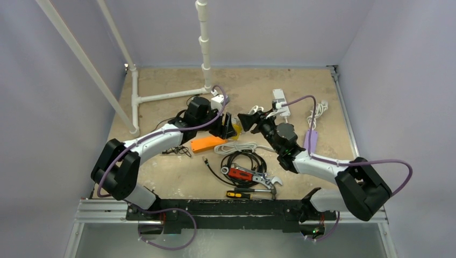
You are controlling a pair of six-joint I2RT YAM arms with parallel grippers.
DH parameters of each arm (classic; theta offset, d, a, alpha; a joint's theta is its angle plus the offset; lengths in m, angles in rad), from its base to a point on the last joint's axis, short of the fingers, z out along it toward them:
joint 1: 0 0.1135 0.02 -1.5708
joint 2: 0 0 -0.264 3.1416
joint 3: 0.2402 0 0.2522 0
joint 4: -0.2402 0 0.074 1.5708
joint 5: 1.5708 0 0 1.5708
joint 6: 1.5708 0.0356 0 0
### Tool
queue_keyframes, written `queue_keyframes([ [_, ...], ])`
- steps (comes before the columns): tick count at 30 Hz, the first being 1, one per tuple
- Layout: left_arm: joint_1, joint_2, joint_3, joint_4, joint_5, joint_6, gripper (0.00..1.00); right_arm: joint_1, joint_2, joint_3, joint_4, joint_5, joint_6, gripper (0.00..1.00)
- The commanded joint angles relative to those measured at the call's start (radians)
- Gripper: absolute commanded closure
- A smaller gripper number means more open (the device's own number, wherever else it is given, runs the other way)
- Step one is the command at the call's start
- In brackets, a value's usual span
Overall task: Pull the plug off the socket
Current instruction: Remove the plug from the socket.
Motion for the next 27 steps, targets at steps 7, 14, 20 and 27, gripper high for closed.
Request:
queue_keyframes([
  [7, -0.001, -0.289, -0.081, -0.029, -0.295, 0.242, 1.0, -0.042, -0.168, 0.176, -0.149, -0.191, -0.062, 0.1],
  [14, -0.013, -0.453, -0.123, -0.042, -0.28, 0.395, 1.0, -0.184, -0.155, 0.349, -0.425, -0.495, -0.133, 0.27],
  [20, -0.017, -0.454, -0.114, -0.057, -0.267, 0.437, 1.0, -0.183, -0.088, 0.462, -0.63, -0.672, -0.255, 0.32],
  [27, -0.048, -0.446, -0.117, -0.089, -0.267, 0.505, 1.0, -0.15, 0.041, 0.489, -0.631, -0.824, -0.272, 0.42],
])
